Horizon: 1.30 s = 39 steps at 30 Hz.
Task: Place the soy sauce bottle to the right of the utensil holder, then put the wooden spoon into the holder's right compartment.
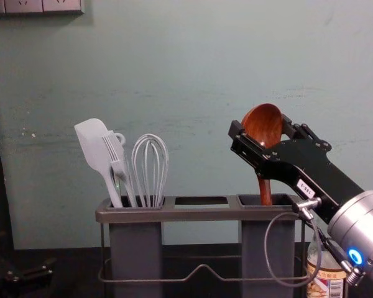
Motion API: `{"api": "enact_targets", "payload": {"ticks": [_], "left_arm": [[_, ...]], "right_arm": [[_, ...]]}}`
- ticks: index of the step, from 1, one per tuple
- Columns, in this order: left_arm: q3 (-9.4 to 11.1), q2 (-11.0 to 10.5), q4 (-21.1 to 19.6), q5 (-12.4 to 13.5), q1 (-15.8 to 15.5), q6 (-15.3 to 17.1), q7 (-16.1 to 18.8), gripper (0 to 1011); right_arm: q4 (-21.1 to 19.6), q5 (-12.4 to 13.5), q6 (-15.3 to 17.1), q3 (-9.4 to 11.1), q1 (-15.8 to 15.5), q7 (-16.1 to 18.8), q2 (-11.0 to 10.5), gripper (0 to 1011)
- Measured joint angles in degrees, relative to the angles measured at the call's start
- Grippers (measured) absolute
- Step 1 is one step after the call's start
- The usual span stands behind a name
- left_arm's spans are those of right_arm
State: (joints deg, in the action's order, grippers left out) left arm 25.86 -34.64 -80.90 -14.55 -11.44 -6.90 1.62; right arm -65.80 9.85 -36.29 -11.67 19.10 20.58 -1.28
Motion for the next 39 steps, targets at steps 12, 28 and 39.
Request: {"api": "enact_targets", "payload": {"ticks": [12, 28, 39], "left_arm": [[0.0, 0.0, 0.0, 0.0, 0.0, 0.0, 0.0, 1000], [0.0, 0.0, 0.0, 0.0, 0.0, 0.0, 0.0, 1000], [0.0, 0.0, 0.0, 0.0, 0.0, 0.0, 0.0, 1000]], "right_arm": [[0.5, -0.1, 0.0, 0.0, 0.1, 0.2, 0.2, 839], [-1.7, -1.4, 1.0, 0.1, -0.5, -1.4, 0.6, 1003], [-9.6, -2.5, 2.0, 2.0, -3.0, -3.0, -1.3, 1002]]}}
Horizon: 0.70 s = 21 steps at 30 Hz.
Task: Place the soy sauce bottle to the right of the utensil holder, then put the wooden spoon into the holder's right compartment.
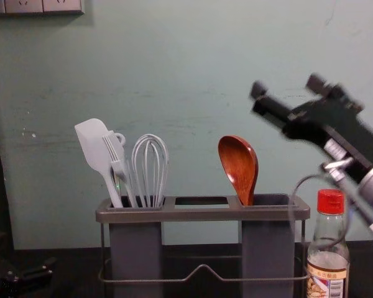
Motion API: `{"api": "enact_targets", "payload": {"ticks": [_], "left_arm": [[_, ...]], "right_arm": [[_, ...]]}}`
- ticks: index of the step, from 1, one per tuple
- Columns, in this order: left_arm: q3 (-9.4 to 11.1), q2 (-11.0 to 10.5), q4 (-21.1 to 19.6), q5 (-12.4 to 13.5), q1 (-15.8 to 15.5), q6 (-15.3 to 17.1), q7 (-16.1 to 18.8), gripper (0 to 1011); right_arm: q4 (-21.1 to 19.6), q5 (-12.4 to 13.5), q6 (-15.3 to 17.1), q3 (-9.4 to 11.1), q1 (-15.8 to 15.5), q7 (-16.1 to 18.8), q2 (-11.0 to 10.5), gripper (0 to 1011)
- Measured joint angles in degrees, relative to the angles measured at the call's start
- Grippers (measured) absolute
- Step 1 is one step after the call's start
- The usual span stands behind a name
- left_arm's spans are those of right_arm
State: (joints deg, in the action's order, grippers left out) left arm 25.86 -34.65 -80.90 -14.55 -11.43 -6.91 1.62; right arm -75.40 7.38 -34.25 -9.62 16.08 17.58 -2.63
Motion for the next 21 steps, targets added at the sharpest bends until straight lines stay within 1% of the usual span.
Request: {"api": "enact_targets", "payload": {"ticks": [4, 5, 7, 10, 17, 21], "left_arm": [[0.0, 0.0, 0.0, 0.0, 0.0, 0.0, 0.0, 1000], [0.0, 0.0, 0.0, 0.0, 0.0, 0.0, 0.0, 1000], [0.0, 0.0, 0.0, 0.0, 0.0, 0.0, 0.0, 1000], [0.0, 0.0, 0.0, 0.0, 0.0, 0.0, 0.0, 1000], [0.0, 0.0, 0.0, 0.0, 0.0, 0.0, 0.0, 1000], [0.0, 0.0, 0.0, 0.0, 0.0, 0.0, 0.0, 1000]], "right_arm": [[-2.7, 0.2, 0.7, 1.7, -0.5, -0.3, -1.6, 1003], [-3.8, 0.4, 1.2, 2.6, -0.8, -0.4, -2.5, 1002], [-4.7, 0.6, 1.9, 3.4, -1.0, -0.4, -3.4, 1003], [-6.3, 0.4, 4.1, 5.6, -1.9, -0.8, -5.6, 1003], [-7.0, 0.4, 6.4, 8.6, -4.2, -1.4, -8.3, 1002], [-6.8, 0.4, 6.5, 9.8, -5.5, -1.6, -9.1, 1002]]}}
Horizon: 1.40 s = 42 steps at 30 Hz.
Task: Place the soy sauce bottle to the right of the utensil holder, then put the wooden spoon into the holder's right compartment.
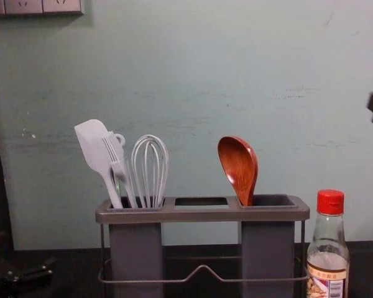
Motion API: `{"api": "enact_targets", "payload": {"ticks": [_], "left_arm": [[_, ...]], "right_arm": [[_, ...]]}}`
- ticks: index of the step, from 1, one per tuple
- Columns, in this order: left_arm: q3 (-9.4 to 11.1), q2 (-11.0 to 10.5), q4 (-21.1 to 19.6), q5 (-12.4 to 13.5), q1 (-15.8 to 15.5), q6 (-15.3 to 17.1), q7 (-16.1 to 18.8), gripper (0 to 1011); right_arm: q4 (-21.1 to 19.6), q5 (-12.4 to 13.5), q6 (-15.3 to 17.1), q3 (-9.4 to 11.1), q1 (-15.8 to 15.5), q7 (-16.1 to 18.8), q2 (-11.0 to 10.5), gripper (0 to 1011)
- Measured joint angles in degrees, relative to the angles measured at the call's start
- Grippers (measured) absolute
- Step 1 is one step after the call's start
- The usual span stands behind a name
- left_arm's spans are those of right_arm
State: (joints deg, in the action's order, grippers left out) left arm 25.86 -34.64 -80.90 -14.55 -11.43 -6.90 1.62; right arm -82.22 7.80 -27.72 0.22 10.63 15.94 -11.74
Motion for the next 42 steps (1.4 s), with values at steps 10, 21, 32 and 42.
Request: {"api": "enact_targets", "payload": {"ticks": [10, 21, 32, 42], "left_arm": [[0.0, 0.0, 0.0, 0.0, 0.0, 0.0, 0.0, 1000], [0.0, 0.0, 0.0, 0.0, 0.0, 0.0, 0.0, 1000], [0.0, 0.0, 0.0, 0.0, 0.0, 0.0, 0.0, 1000], [0.0, 0.0, 0.0, 0.0, 0.0, 0.0, 0.0, 1000]], "right_arm": [[-0.6, -7.4, 10.9, -0.3, -3.2, -3.0, -2.8, 1002], [0.2, -8.5, 22.2, -1.8, -3.9, -3.7, -3.5, 1003], [4.0, -8.7, 24.7, -4.0, -0.2, -3.8, -3.2, 1003], [4.3, -8.7, 24.7, -4.1, 0.0, -3.9, -3.1, 1002]]}}
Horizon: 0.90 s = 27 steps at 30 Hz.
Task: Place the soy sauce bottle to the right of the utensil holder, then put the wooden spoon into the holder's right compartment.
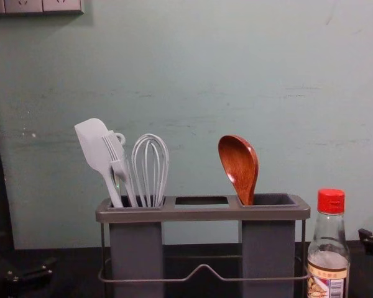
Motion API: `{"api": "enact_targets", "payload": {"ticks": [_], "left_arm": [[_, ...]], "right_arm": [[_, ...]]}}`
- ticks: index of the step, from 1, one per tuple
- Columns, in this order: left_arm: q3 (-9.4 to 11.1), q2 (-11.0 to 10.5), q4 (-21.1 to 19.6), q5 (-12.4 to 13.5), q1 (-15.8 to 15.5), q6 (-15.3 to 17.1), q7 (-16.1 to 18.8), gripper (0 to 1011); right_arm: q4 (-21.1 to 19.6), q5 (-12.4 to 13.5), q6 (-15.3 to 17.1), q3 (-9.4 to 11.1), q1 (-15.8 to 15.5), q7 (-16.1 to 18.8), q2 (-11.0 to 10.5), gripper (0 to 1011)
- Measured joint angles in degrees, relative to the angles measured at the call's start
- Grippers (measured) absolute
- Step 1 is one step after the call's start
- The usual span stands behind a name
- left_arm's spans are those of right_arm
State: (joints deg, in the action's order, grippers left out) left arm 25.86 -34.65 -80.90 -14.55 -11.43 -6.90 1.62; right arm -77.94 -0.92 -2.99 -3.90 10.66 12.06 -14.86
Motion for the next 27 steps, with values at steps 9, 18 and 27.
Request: {"api": "enact_targets", "payload": {"ticks": [9, 18, 27], "left_arm": [[0.0, 0.0, 0.0, 0.0, 0.0, 0.0, 0.0, 1000], [0.0, 0.0, 0.0, 0.0, 0.0, 0.0, 0.0, 1000], [0.0, 0.0, 0.0, 0.0, 0.0, 0.0, 0.0, 1000]], "right_arm": [[-0.1, 0.0, 0.0, 0.1, -0.1, 0.1, 0.0, 1003], [-0.2, 0.0, 0.0, 0.1, -0.1, 0.1, -0.1, 1003], [-0.2, 0.0, -0.1, 0.2, -0.2, 0.1, -0.1, 1003]]}}
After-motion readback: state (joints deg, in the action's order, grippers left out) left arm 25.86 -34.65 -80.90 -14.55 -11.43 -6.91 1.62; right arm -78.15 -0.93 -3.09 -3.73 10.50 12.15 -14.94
